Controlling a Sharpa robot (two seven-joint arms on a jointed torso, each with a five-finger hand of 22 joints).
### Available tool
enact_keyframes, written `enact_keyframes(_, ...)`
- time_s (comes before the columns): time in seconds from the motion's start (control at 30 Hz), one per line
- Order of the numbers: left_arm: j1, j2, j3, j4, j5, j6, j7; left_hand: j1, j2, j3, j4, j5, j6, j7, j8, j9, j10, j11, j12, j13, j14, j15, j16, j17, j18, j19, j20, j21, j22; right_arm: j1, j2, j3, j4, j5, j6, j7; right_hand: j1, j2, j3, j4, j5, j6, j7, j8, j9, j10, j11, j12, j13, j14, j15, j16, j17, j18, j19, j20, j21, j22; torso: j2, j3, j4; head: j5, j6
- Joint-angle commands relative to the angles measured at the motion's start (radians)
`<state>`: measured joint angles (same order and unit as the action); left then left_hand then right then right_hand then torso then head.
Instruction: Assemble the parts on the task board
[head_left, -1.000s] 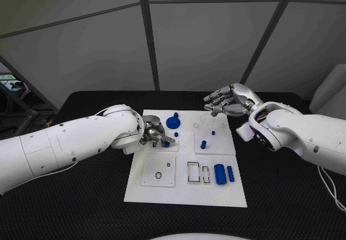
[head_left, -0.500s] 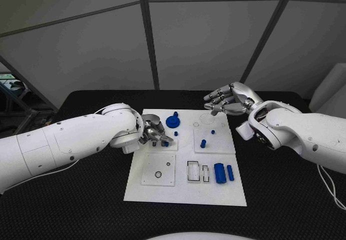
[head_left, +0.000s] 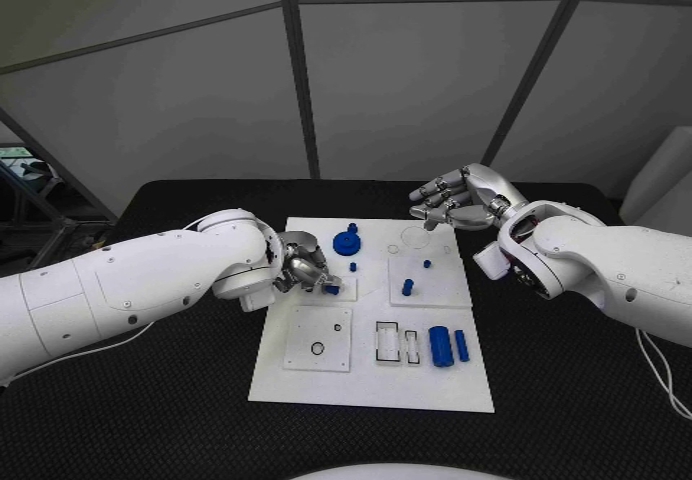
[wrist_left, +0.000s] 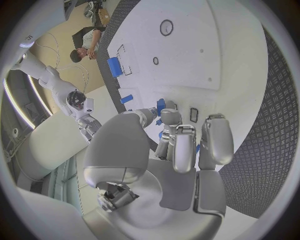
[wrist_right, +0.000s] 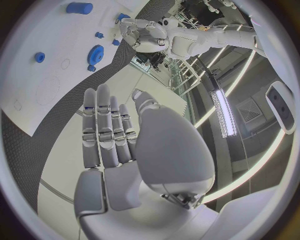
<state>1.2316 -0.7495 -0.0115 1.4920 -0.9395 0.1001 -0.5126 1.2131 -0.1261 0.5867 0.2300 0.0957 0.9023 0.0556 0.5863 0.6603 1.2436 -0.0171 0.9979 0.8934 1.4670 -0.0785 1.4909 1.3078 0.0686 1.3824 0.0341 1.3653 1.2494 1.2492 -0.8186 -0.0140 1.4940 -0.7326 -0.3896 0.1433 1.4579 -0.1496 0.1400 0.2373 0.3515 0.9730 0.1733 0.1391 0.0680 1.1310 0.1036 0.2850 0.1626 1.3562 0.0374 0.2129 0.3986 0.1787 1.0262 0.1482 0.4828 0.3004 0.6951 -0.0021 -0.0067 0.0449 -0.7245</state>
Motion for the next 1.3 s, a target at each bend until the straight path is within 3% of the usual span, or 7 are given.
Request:
enact_keyframes(0.03, 0.002, -0.007, 0.003, 0.01, 0.014, -0.016, 0.0, -0.012, 0.0, 0.166, -0.158, 0.005, -0.006, 0.001, 0.007, 0.004, -0.002, 0.001, -0.005, 0.0, 0.071, 0.006, -0.004, 0.151, 0.005, -0.001, 0.006, -0.001, 0.004, 0.002, 0.0, 0.001, -0.001, -0.003, 0.007, 0.006, -0.006, 0.006, -0.002, -0.003, 0.004, 0.0, 0.008, -0.004, 0.0, 0.004, 0.001, -0.007, -0.001, 0.009, -0.001, -0.004, -0.001, 0.003, 0.005, 0.0, -0.007, -0.002, 0.0, 0.0011, 0.0008, 0.0, 0.001)
enact_keyframes(0.3, 0.002, -0.034, 0.006, 0.038, 0.012, -0.074, 0.014, -0.018, -0.008, 0.18, -0.173, 0.006, -0.006, 0.0, 0.011, 0.011, 0.002, 0.0, -0.005, -0.001, 0.071, 0.005, -0.004, 0.151, 0.003, 0.006, 0.005, 0.006, 0.016, 0.002, -0.004, 0.001, -0.003, -0.003, 0.006, 0.007, -0.011, 0.007, -0.004, -0.001, 0.005, -0.001, 0.009, -0.004, 0.0, 0.004, 0.002, -0.007, -0.004, 0.01, 0.0, -0.008, -0.002, 0.003, 0.005, 0.0, -0.01, -0.004, -0.002, 0.004, 0.0024, 0.002, -0.001)
enact_keyframes(0.63, -0.004, -0.047, 0.0, 0.058, -0.065, -0.19, 0.009, -0.021, -0.012, 0.19, -0.182, 0.006, -0.002, -0.001, 0.015, 0.017, 0.015, -0.002, 0.009, 0.012, 0.072, 0.003, -0.003, 0.154, -0.002, 0.019, 0.004, 0.02, 0.037, 0.002, -0.012, 0.001, -0.002, -0.003, 0.001, 0.007, -0.013, 0.007, -0.005, 0.0, 0.006, -0.002, 0.009, -0.005, 0.0, 0.003, 0.003, -0.008, -0.006, 0.01, 0.001, -0.011, -0.002, 0.003, 0.006, 0.001, -0.012, -0.005, -0.009, 0.0165, 0.0114, 0.003, -0.009)
enact_keyframes(0.8, -0.01, -0.042, -0.002, 0.054, -0.095, -0.223, 0.0, -0.024, -0.014, 0.197, -0.186, 0.008, 0.0, -0.003, 0.017, 0.02, 0.022, -0.003, 0.017, 0.02, 0.072, 0.002, -0.003, 0.154, -0.003, 0.021, 0.003, 0.022, 0.04, 0.002, -0.014, 0.001, -0.003, -0.003, -0.002, 0.008, -0.013, 0.007, -0.005, 0.0, 0.007, -0.002, 0.009, -0.005, 0.0, 0.001, 0.003, -0.009, -0.009, 0.01, 0.001, -0.015, -0.002, 0.003, 0.006, 0.002, -0.014, -0.007, -0.011, 0.0208, 0.0139, 0.003, -0.012)
enact_keyframes(1.3, -0.015, -0.014, -0.026, 0.042, -0.158, -0.168, -0.012, -0.029, -0.019, 0.209, -0.195, 0.013, 0.001, -0.004, 0.02, 0.025, 0.026, -0.004, 0.018, 0.021, 0.073, 0.001, -0.003, 0.154, -0.003, 0.023, 0.002, 0.023, 0.043, 0.002, -0.015, 0.001, 0.0, -0.004, -0.002, 0.009, -0.014, 0.008, -0.005, 0.0, 0.008, -0.002, 0.01, -0.004, 0.0, -0.001, 0.004, -0.01, -0.011, 0.009, 0.002, -0.019, -0.003, 0.003, 0.005, 0.002, -0.017, -0.008, -0.009, 0.0179, 0.0125, 0.004, -0.016)
